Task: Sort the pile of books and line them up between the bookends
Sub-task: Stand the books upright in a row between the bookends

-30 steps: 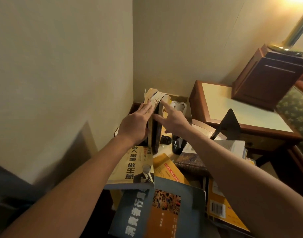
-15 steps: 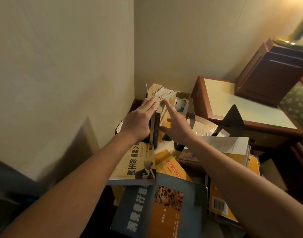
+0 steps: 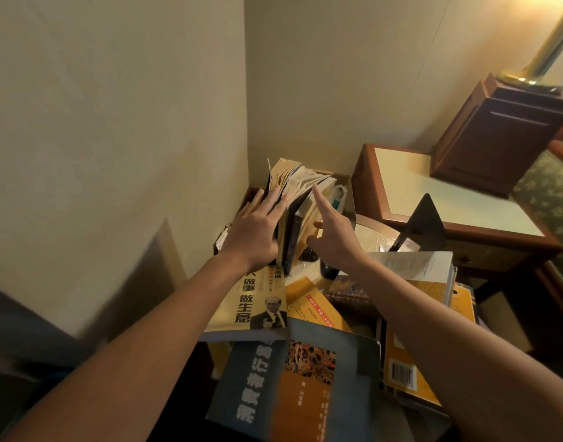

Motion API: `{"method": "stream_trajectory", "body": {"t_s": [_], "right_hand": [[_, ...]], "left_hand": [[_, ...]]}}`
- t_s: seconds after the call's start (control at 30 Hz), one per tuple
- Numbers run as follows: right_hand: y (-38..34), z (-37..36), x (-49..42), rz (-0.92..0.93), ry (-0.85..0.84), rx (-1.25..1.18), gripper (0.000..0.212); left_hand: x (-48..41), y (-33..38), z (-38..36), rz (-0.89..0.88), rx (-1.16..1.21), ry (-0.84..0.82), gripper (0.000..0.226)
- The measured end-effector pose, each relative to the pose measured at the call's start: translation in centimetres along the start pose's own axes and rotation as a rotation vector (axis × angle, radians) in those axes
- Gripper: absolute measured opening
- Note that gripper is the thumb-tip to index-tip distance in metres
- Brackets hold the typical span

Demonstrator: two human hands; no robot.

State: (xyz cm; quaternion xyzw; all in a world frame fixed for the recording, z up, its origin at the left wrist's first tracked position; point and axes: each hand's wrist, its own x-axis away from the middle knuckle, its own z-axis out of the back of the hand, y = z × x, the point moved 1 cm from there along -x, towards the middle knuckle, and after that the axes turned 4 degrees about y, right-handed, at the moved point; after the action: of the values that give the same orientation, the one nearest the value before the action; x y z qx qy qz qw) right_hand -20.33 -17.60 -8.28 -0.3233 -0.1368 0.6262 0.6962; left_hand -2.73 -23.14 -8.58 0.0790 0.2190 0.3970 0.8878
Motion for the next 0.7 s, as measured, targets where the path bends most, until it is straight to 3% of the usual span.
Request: {"method": "stream_trajectory", "body": {"t_s": [0.33, 0.7], "right_hand": [[-0.8, 1.7, 2.8, -0.098, -0.006, -0.016, 0.099], [-2.8, 2.5, 9.0, -0.161, 0.037, -0.062, 0.094]], "left_hand": [[2.6, 1.0, 0.7, 0.076, 0.043, 0.062, 0.081], [10.1, 1.0, 1.3, 0.338, 0.155, -0.047, 0.075]]}}
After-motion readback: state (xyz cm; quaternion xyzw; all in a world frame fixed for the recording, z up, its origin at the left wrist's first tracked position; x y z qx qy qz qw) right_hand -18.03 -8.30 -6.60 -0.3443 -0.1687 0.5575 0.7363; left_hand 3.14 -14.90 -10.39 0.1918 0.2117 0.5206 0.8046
